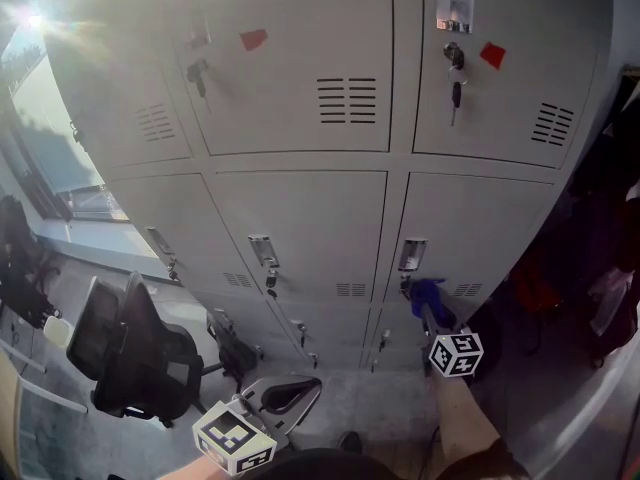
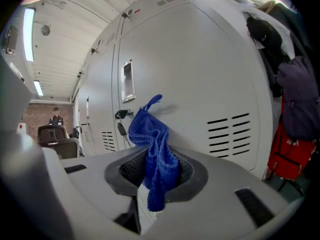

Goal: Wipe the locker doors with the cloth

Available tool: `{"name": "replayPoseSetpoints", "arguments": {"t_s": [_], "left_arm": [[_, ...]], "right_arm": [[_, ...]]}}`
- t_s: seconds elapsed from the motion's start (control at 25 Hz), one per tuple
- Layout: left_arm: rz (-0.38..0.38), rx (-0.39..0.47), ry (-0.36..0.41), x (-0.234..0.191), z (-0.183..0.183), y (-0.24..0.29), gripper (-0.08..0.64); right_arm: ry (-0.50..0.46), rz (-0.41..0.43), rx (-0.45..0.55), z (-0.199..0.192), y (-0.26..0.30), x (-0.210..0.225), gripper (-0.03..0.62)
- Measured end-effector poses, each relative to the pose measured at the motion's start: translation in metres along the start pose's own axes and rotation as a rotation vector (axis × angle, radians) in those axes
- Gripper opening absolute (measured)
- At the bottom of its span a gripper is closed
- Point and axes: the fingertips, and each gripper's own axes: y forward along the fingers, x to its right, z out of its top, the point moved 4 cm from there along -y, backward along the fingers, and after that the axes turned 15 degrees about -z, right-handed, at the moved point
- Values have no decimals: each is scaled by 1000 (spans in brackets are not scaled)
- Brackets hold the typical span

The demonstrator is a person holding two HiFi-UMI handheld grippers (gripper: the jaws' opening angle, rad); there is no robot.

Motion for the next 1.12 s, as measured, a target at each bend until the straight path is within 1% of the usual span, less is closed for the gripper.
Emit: {"name": "replayPoseSetpoints", "arguments": {"t_s": [0.28,0.48,0.6,0.8,0.88,0.96,1.04,1.12], "left_arm": [[-26,-12,6,4,2,17,8],[-45,-28,12,8,1,27,8],[-49,-40,11,10,-2,30,8],[-46,-39,14,13,-5,25,8],[-48,-32,15,13,-7,19,8],[-54,-22,14,13,-10,12,8],[-63,-7,15,13,-11,2,8],[-74,10,23,14,-11,-10,8]], "right_arm": [[-13,-120,7,6,-17,73,78],[-1,-204,-5,4,-25,119,78],[3,-232,-11,1,-28,135,78],[60,-312,-21,-7,-33,154,78],[77,-331,-19,-8,-39,153,78],[75,-318,-3,-4,-49,137,78],[60,-281,17,3,-62,108,78],[41,-231,36,11,-78,69,78]]}}
